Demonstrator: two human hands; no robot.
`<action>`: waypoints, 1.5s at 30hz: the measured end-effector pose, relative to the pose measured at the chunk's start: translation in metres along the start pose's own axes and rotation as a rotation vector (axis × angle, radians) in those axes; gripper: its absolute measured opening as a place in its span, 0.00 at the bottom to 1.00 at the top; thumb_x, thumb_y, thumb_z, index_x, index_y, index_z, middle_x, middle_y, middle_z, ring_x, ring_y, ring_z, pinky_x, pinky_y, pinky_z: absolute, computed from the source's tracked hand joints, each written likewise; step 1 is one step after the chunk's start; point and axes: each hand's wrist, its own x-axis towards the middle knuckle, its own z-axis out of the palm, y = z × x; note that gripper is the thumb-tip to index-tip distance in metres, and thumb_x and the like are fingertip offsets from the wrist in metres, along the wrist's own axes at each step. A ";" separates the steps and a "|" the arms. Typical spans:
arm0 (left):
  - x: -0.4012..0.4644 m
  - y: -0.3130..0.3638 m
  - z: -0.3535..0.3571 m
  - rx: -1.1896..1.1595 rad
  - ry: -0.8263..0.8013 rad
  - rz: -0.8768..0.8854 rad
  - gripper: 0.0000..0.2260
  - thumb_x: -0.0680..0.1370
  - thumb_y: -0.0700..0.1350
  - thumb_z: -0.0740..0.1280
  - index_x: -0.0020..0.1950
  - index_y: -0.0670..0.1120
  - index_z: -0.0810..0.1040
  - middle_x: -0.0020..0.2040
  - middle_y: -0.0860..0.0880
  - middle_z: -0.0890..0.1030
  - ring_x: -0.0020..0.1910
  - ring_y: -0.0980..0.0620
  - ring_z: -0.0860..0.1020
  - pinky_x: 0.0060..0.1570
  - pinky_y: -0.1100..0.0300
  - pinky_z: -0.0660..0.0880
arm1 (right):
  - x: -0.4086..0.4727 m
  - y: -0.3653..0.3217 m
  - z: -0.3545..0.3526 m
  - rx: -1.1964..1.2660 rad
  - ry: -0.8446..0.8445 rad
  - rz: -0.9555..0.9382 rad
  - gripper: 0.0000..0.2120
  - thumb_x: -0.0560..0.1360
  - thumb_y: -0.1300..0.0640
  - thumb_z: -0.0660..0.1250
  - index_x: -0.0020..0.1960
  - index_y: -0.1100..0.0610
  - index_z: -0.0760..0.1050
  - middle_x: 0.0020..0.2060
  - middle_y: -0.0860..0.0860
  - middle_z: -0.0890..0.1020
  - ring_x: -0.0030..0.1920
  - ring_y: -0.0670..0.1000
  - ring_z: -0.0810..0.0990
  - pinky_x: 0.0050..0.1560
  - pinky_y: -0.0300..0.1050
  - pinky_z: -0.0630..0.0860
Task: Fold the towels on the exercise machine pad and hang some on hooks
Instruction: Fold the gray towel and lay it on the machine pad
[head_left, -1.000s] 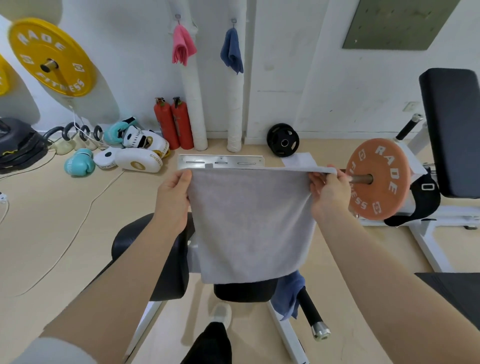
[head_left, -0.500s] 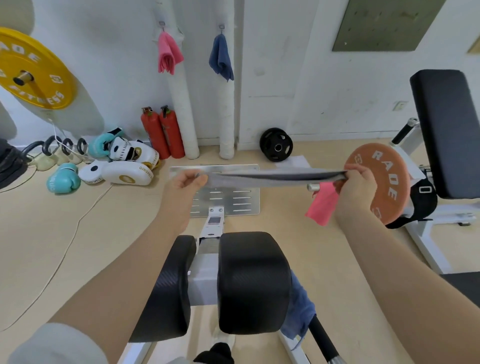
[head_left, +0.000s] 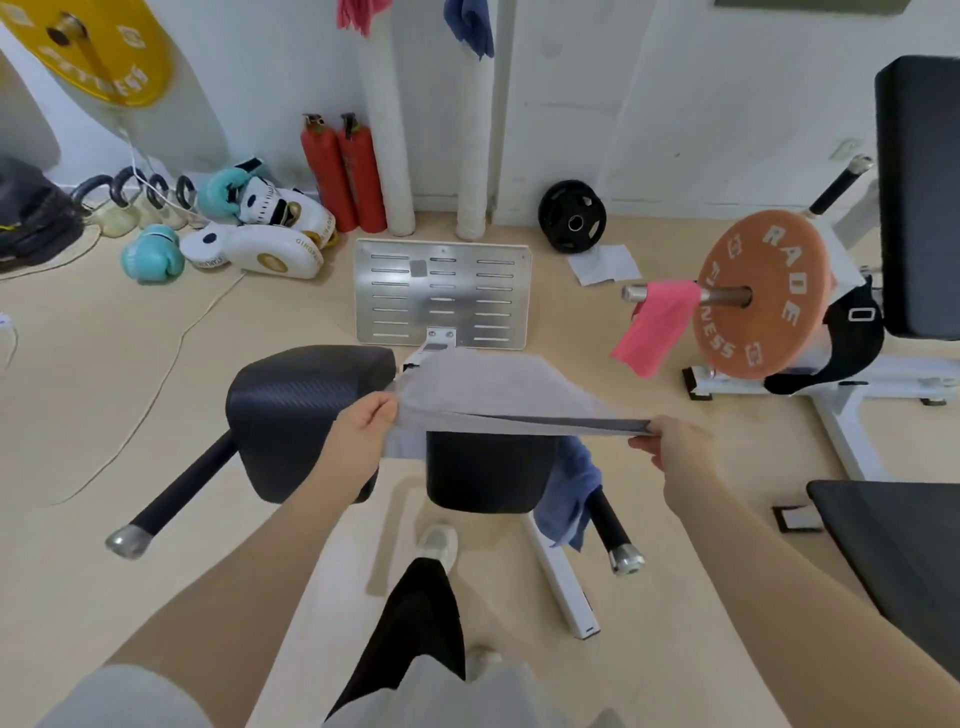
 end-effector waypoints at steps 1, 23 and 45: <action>-0.009 -0.004 0.002 0.005 -0.018 -0.001 0.10 0.81 0.45 0.55 0.54 0.45 0.75 0.46 0.49 0.76 0.43 0.57 0.72 0.43 0.68 0.67 | -0.006 0.007 -0.006 0.000 0.009 -0.071 0.10 0.71 0.64 0.57 0.32 0.58 0.70 0.18 0.52 0.75 0.30 0.50 0.68 0.34 0.40 0.64; 0.032 -0.004 -0.008 -0.067 -0.137 -0.073 0.11 0.82 0.45 0.52 0.47 0.46 0.72 0.45 0.50 0.74 0.45 0.54 0.73 0.42 0.63 0.71 | 0.012 -0.001 0.008 -0.136 -0.391 -0.103 0.12 0.74 0.49 0.60 0.53 0.54 0.73 0.58 0.58 0.77 0.58 0.57 0.74 0.63 0.53 0.68; 0.205 0.003 0.058 0.504 -0.507 -0.182 0.13 0.80 0.43 0.52 0.48 0.42 0.75 0.46 0.48 0.73 0.47 0.49 0.71 0.46 0.57 0.65 | 0.109 -0.025 0.105 -0.296 -0.300 0.397 0.19 0.77 0.45 0.60 0.38 0.58 0.76 0.37 0.54 0.77 0.43 0.55 0.76 0.55 0.48 0.71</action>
